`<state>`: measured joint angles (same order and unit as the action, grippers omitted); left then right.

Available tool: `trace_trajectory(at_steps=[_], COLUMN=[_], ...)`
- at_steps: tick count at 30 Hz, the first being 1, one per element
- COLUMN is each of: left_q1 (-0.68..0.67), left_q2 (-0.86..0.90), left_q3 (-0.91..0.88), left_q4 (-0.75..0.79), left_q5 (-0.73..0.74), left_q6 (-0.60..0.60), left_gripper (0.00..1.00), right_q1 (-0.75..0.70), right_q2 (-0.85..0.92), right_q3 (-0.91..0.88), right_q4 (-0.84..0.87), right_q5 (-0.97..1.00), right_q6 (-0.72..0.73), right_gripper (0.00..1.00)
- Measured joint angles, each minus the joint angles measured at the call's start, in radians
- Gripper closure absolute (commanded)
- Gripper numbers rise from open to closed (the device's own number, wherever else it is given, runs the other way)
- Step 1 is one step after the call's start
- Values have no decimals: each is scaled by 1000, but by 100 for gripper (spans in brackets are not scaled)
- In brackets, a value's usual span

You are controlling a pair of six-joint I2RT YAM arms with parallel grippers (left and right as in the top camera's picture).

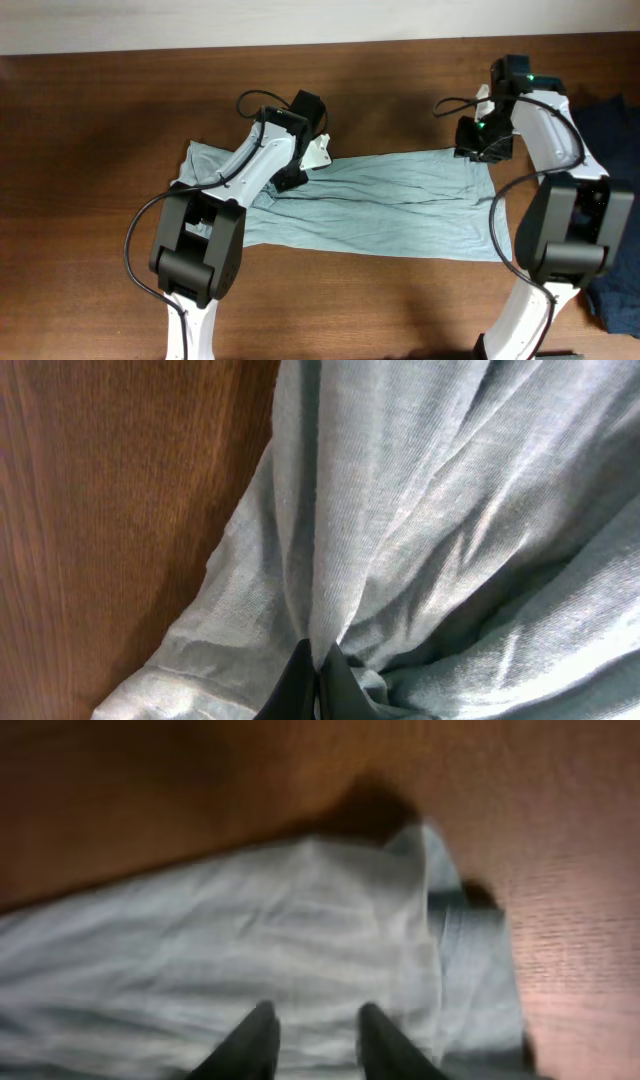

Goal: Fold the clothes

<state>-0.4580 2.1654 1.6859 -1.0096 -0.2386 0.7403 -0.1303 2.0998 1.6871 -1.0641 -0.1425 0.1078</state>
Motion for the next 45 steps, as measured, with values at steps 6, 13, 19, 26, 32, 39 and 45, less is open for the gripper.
trace_trajectory(at_steps=[6, 13, 19, 26, 32, 39, 45], left_q1=[0, 0, 0, -1, -19, -32, -23], left_q2=[0, 0, 0, -15, -57, -64, -64], left_q3=[0, 0, 0, 1, 5, 6, 6], left_q4=[4, 5, 2, -47, -157, -177, -177], left_q5=[-2, -3, -6, -5, 44, 126, 61], left_q6=[0, 0, 0, 0, 3, -3, -50], left_gripper=[99, 98, 98, 96, 62, 50, 42], right_q1=[0, 0, 0, 0, 0, 0, 0], right_q2=[96, 135, 137, 138, 138, 138, 138], right_q3=[0, 3, 4, 4, 4, 5, 10], right_q4=[22, 73, 186, 217, 214, 192, 143], right_q5=[10, 38, 116, 141, 147, 155, 163], right_q6=[29, 54, 53, 48, 40, 37, 36], right_gripper=[86, 91, 91, 90, 91, 91, 89])
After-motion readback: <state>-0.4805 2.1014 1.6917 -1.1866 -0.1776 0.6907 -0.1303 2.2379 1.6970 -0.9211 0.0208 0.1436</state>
